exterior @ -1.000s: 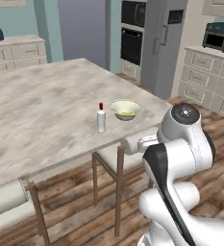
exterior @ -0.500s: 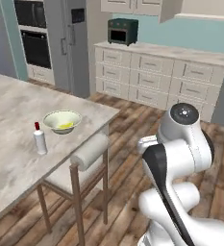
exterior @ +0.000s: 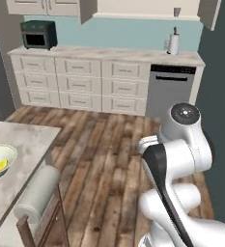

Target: There is a bowl on the dining counter. Grab a lemon wedge from the fridge and place it in the bowl. Then get the liquor bottle and glass cup from the cabinet and place them next to the bowl.

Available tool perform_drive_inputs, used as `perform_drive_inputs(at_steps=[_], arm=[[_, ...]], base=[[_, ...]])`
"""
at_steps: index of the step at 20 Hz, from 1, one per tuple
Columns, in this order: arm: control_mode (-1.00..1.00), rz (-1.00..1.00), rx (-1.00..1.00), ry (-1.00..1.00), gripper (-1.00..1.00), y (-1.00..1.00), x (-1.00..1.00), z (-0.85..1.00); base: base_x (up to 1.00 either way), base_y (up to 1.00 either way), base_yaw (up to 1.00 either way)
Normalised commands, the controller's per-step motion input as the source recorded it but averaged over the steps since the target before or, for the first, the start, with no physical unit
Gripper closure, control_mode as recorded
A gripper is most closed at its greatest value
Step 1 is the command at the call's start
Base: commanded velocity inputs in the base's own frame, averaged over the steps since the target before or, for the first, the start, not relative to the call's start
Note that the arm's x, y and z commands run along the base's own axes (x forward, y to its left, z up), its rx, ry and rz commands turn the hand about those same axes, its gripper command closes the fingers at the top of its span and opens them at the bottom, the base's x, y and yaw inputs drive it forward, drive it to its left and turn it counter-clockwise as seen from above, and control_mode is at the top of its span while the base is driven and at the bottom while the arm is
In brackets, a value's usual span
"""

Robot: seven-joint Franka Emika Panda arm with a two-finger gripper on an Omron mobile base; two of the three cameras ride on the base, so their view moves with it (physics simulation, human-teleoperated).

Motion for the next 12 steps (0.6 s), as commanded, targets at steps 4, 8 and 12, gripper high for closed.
perform_drive_inputs(at_steps=[4,8,12], arm=[[1.0,0.0,0.0,0.0,-1.0,0.0,0.0,0.0],[1.0,0.0,0.0,0.0,-1.0,0.0,0.0,0.0],[1.0,0.0,0.0,0.0,-1.0,0.0,0.0,0.0]], base=[[0.63,-0.42,-0.52],[0.94,-0.23,-0.42],[1.0,-0.06,-0.32]])
